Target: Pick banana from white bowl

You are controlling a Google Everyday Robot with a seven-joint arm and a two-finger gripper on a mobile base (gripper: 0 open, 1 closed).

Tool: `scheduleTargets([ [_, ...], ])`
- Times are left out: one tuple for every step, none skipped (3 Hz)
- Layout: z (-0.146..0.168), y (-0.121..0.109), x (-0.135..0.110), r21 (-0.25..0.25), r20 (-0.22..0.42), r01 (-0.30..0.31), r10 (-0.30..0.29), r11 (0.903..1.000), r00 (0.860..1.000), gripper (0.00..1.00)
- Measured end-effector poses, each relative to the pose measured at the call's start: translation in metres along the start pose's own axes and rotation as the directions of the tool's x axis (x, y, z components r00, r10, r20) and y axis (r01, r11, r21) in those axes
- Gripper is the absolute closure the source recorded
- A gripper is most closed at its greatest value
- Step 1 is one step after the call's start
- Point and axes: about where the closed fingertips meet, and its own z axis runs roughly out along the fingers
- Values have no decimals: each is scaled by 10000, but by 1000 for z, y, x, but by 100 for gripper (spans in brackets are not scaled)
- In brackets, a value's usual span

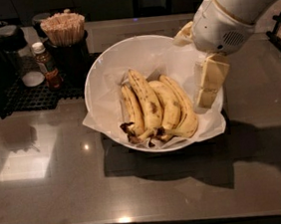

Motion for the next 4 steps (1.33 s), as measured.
scheduleTargets([
  [1, -1, 0, 0, 10, -6, 6, 10000, 10000, 0],
  [1, 0, -3, 66, 233, 12, -14, 10000, 9997, 0],
  [-4, -1, -22, 484, 1612, 566, -637, 9972, 9849, 0],
  [-14, 0, -59, 433, 3441, 1059, -1144, 9934, 9319, 0],
])
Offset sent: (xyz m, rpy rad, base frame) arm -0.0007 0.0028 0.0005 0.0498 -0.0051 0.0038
